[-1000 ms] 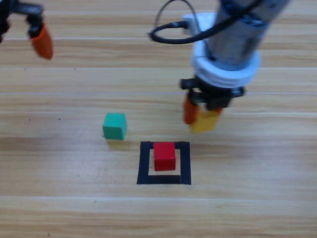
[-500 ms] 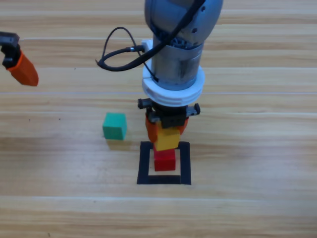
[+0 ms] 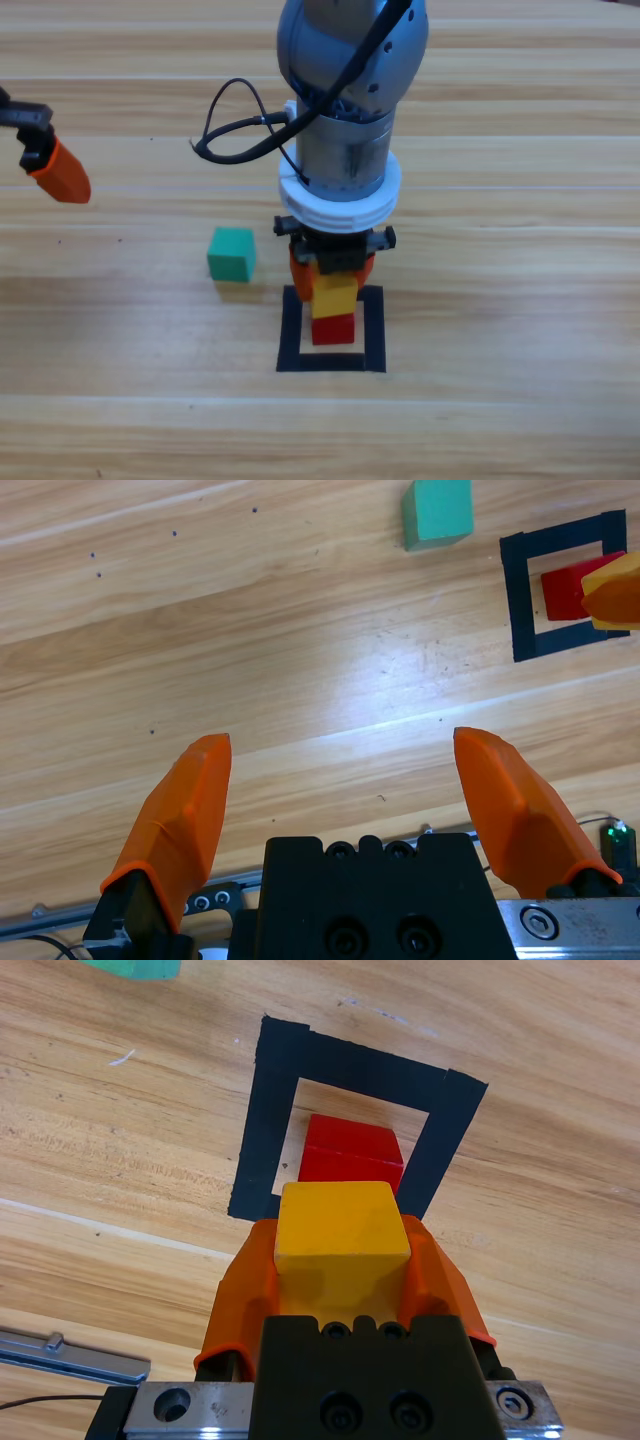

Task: Stack the blocks in the rectangular block: red at the bottom, yellow in the middle, green on top

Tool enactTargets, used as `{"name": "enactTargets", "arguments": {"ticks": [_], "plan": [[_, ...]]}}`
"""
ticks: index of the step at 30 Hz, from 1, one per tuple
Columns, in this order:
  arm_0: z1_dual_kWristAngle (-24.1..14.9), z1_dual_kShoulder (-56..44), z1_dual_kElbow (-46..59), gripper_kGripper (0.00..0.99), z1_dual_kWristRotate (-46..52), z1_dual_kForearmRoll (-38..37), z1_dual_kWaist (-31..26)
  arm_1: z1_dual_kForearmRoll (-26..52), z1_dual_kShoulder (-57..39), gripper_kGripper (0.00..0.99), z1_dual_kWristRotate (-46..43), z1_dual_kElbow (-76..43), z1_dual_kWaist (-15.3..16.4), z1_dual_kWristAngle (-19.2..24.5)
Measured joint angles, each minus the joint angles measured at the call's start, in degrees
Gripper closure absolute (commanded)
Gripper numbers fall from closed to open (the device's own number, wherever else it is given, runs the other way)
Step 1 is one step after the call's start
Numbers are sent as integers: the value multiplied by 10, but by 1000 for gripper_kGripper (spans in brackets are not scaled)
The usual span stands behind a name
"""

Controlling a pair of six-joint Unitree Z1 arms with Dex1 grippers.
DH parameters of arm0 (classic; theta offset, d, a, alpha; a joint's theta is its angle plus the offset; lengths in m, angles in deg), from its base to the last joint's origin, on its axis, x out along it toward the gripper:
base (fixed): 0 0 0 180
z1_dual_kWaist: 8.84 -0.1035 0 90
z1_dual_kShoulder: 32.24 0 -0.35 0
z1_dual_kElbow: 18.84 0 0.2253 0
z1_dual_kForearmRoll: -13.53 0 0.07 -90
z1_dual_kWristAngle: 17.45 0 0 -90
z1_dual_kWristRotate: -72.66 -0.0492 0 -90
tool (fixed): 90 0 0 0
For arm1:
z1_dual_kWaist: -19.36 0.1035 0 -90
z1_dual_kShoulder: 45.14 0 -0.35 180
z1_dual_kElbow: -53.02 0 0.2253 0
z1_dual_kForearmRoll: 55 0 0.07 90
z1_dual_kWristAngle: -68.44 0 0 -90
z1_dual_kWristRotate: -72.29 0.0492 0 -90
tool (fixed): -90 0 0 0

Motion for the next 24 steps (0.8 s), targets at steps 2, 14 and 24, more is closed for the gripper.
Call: {"name": "enactTargets", "arguments": {"ticks": [2, 14, 24], "plan": [[1, 0, 5, 44, 0, -7, 0, -1, 0, 884, 1, 0, 0, 1], [2, 0, 15, 44, 0, -18, 0, -2, 0, 883, 2, 2, 0, 17], [3, 0, 37, 44, 0, -40, -1, -2, 0, 883, 2, 9, 0, 17]]}}
